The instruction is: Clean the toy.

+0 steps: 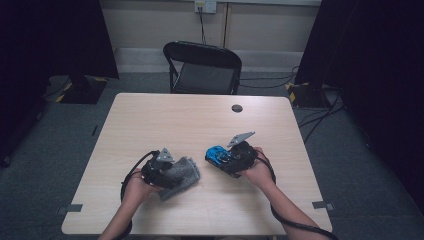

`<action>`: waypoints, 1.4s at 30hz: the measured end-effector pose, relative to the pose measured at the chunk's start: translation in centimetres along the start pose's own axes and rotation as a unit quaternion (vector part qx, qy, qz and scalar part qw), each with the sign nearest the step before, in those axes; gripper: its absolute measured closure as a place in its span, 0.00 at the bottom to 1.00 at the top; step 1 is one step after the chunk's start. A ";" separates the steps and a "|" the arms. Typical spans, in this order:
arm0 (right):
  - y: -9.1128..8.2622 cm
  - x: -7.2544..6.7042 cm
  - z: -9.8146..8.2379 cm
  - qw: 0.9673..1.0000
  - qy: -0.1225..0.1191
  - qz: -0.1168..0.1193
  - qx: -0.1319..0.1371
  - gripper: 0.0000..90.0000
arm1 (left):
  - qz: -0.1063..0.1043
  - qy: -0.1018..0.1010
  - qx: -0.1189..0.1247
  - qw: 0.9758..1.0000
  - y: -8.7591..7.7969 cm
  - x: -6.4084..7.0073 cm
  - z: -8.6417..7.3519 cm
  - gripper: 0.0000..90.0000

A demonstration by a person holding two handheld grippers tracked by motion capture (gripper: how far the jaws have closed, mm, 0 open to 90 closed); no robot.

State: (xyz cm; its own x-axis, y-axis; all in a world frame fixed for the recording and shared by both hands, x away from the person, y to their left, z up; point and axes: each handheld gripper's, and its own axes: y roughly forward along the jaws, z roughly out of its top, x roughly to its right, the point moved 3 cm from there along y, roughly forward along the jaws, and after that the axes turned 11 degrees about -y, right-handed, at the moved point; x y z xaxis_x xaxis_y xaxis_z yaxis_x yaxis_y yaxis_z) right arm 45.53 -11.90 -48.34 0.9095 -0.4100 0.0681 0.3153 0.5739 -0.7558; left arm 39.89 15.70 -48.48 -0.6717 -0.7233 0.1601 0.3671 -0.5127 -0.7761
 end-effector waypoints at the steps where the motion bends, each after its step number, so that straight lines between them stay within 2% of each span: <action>1: 0.0 -0.1 -0.1 1.000 0.000 0.002 0.001 0.31 | -0.005 0.002 0.001 1.000 -0.4 0.0 -0.1 0.31; 2: -0.1 -0.1 -0.3 1.000 0.000 0.003 0.003 0.31 | -0.003 0.005 0.002 1.000 -0.8 -0.1 -0.2 0.32; 5: -0.3 -0.2 -0.6 1.000 0.003 0.003 0.008 0.31 | -0.006 -0.001 0.007 1.000 -1.7 -0.1 -1.1 0.32; 7: -0.5 -0.2 -0.7 1.000 0.003 0.002 0.008 0.31 | 0.003 0.012 0.004 1.000 -1.6 0.2 -1.6 0.33; 8: -0.5 -0.2 -0.8 1.000 0.002 0.001 0.007 0.31 | 0.008 0.012 -0.004 1.000 -1.3 0.1 -1.8 0.34; 10: -0.4 -0.3 -0.8 1.000 0.004 0.005 0.005 0.31 | 0.006 0.006 -0.024 1.000 -0.3 0.2 -2.2 0.34; 11: -0.4 -0.3 -0.9 1.000 0.003 0.005 0.006 0.31 | 0.012 0.016 -0.031 0.999 0.4 0.3 -2.5 0.34; 12: -0.4 -0.5 -0.9 1.000 0.001 0.006 0.006 0.31 | 0.020 0.031 -0.025 0.999 0.7 0.6 -2.6 0.34; 13: -0.4 -0.6 -0.9 1.000 -0.001 0.006 0.006 0.31 | 0.020 0.028 -0.023 0.999 0.7 0.8 -2.5 0.36; 14: -0.4 -0.7 -0.9 1.000 0.000 0.006 0.006 0.31 | 0.024 0.026 -0.025 0.999 0.6 0.8 -2.4 0.43; 16: -0.5 -0.9 -0.9 1.000 -0.002 0.010 0.006 0.31 | 0.040 0.012 -0.029 0.999 0.5 0.8 -2.1 0.68; 17: -0.5 -0.9 -0.9 1.000 -0.001 0.012 0.005 0.31 | 0.046 0.003 -0.036 0.998 0.5 0.7 -1.9 0.73; 18: -0.5 -0.9 -0.9 1.000 -0.002 0.012 0.005 0.31 | 0.047 -0.006 -0.040 0.998 0.5 0.6 -1.6 0.77; 21: -0.7 -1.1 -0.8 1.000 0.001 0.018 0.014 0.31 | 0.065 -0.030 -0.013 0.997 0.3 -0.3 -0.3 0.79; 23: -0.8 -1.3 -0.6 1.000 -0.007 0.021 0.016 0.31 | 0.059 -0.057 0.002 0.997 0.3 -0.9 1.1 0.79; 24: -0.9 -1.5 -0.5 1.000 -0.011 0.021 0.015 0.31 | 0.058 -0.059 0.007 0.997 0.5 -1.1 2.0 0.79; 26: -1.0 -1.9 -0.2 0.999 -0.018 0.027 0.019 0.31 | 0.065 -0.056 0.013 0.996 0.9 -1.4 3.8 0.79; 28: -1.1 -2.1 0.0 0.999 -0.020 0.031 0.025 0.31 | 0.059 -0.056 0.009 0.997 1.4 -1.6 5.5 0.79; 30: -1.3 -2.3 0.2 0.999 -0.028 0.029 0.029 0.31 | 0.066 -0.041 0.005 0.997 2.0 -1.4 6.9 0.79; 32: -1.4 -2.5 0.4 0.998 -0.029 0.033 0.034 0.31 | 0.060 -0.029 -0.002 0.998 2.6 -1.0 7.9 0.79; 34: -1.5 -2.6 0.6 0.998 -0.032 0.033 0.037 0.31 | 0.066 -0.019 -0.009 0.998 3.3 -0.5 8.4 0.79; 37: -1.4 -2.6 0.6 0.998 -0.033 0.030 0.035 0.31 | 0.037 -0.002 -0.008 0.999 3.9 0.6 8.7 0.79; 38: -1.4 -2.6 0.6 0.999 -0.036 0.023 0.033 0.31 | 0.028 0.001 -0.009 1.000 4.1 1.0 8.7 0.79; 40: -1.3 -2.4 0.4 0.999 -0.032 0.026 0.033 0.31 | 0.025 0.018 -0.016 0.999 4.2 1.5 8.6 0.79; 42: -1.3 -2.4 0.2 0.999 -0.036 0.018 0.027 0.31 | 0.015 0.020 -0.018 1.000 4.2 1.7 8.4 0.79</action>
State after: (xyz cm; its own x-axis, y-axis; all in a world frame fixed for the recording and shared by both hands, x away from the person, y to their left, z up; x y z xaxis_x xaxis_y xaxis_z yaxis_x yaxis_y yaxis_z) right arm 43.01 -11.51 -47.38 0.9366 -0.3386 0.0899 0.2953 0.6252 -0.7225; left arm 45.72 8.45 -46.29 -0.6859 -0.7190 0.1123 0.3646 -0.4730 -0.8021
